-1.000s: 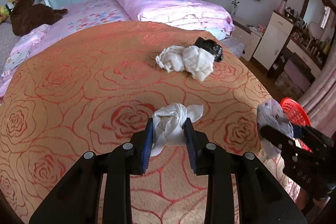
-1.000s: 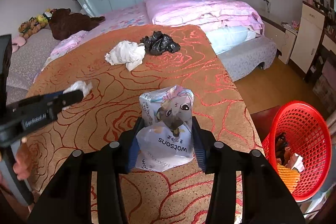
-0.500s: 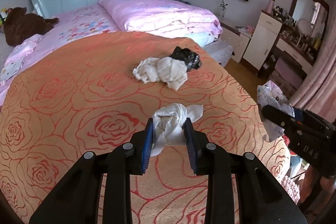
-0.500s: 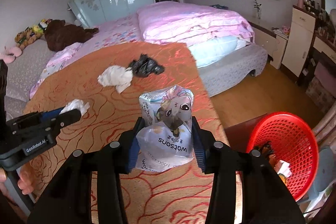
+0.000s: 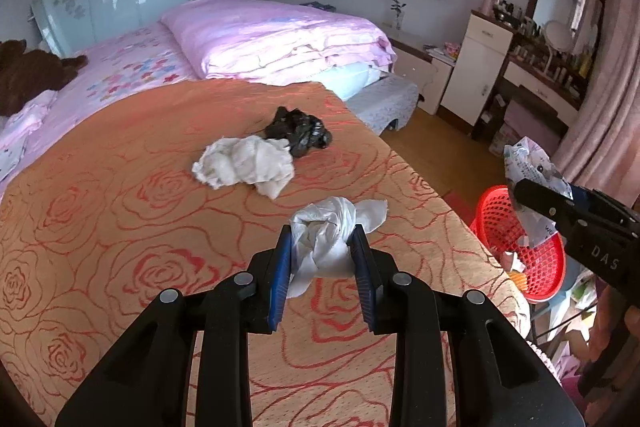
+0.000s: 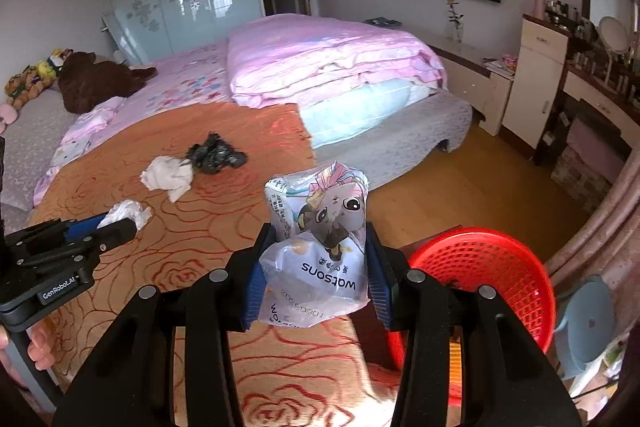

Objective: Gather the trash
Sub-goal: 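Carry tissue and Watsons bag over the red basket and open both tools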

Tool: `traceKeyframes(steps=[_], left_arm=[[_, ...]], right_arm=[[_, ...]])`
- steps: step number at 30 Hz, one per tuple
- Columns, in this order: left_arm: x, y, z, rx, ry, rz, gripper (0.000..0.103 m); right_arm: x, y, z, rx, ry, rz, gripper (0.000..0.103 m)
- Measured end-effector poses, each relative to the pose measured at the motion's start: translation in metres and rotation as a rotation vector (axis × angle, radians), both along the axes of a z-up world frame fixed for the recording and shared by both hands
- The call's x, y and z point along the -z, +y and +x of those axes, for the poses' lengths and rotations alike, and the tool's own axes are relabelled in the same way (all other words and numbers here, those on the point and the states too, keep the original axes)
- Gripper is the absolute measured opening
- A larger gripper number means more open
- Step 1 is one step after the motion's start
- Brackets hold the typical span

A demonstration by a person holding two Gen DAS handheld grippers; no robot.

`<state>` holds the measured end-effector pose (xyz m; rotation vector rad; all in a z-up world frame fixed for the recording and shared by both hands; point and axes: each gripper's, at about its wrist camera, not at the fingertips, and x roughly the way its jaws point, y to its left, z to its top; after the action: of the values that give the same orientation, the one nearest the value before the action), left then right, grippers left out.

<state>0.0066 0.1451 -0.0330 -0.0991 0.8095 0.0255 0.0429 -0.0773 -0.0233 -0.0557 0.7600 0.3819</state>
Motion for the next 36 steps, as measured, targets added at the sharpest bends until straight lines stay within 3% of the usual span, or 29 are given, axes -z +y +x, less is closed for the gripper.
traceKeyframes(steps=[17, 25, 36], left_arm=[[-0.001, -0.063, 0.032, 0.132, 0.005, 0.032, 0.028], [0.001, -0.118, 0.048, 0.236, 0.004, 0.063, 0.028], [0.024, -0.181, 0.066, 0.377, 0.062, 0.051, 0.028]], right_arm=[[0.010, -0.083, 0.007, 0.146, 0.028, -0.074, 0.043], [0.021, -0.134, 0.008, 0.254, 0.060, -0.019, 0.043], [0.036, -0.163, 0.020, 0.316, 0.100, 0.001, 0.043]])
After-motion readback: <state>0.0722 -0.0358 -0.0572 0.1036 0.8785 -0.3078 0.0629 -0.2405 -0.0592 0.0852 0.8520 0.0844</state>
